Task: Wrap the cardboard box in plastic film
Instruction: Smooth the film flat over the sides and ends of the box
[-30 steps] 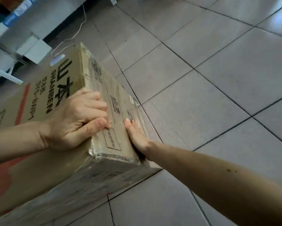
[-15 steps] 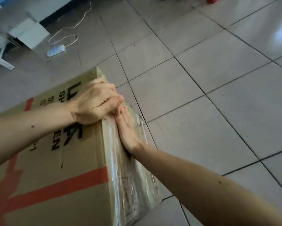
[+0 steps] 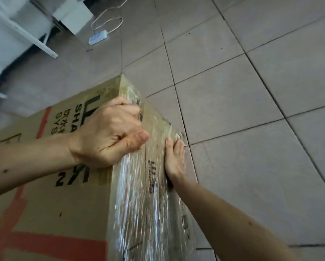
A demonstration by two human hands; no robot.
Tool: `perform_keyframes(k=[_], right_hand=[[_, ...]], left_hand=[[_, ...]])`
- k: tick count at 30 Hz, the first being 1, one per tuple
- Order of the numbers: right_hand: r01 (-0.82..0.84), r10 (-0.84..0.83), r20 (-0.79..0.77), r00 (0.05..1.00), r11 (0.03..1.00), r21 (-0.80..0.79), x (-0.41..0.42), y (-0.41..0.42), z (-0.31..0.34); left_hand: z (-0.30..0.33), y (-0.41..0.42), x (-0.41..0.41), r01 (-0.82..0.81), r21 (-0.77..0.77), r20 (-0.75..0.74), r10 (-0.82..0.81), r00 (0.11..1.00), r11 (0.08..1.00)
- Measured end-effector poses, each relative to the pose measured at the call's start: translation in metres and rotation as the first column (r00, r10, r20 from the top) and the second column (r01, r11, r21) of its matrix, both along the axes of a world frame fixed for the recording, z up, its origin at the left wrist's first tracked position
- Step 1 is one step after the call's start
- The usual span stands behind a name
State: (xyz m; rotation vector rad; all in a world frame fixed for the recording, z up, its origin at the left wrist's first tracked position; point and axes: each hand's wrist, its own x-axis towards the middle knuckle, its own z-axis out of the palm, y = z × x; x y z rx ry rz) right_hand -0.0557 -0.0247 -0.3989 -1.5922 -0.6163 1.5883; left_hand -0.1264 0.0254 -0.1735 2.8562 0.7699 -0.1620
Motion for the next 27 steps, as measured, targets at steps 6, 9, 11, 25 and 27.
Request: perform_keyframes(k=[6, 9, 11, 25, 27], right_hand=[[-0.075, 0.074, 0.038, 0.997, 0.997, 0.019, 0.036, 0.026, 0.012], [-0.099, 0.111, -0.026, 0.993, 0.955, 0.279, 0.049, 0.058, 0.068], [-0.158, 0.182, -0.074, 0.981, 0.954, 0.255, 0.049, 0.070, 0.086], [-0.945, 0.941, -0.092, 0.325, 0.320, -0.068, 0.072, 0.175, 0.058], [-0.971, 0.969, -0.086, 0.230, 0.224, -0.079, 0.071, 0.179, 0.052]], left_hand=[[0.014, 0.048, 0.026, -0.447, 0.198, 0.086, 0.439, 0.895, 0.872], [0.004, 0.054, 0.025, -0.656, 0.039, 0.068, 0.653, 0.754, 0.753], [-0.001, 0.052, 0.029, -0.702, -0.034, 0.141, 0.699, 0.701, 0.711], [0.007, 0.059, 0.034, -0.621, -0.037, -0.005, 0.621, 0.783, 0.783], [0.010, 0.062, 0.034, -0.618, -0.032, -0.028, 0.617, 0.786, 0.786]])
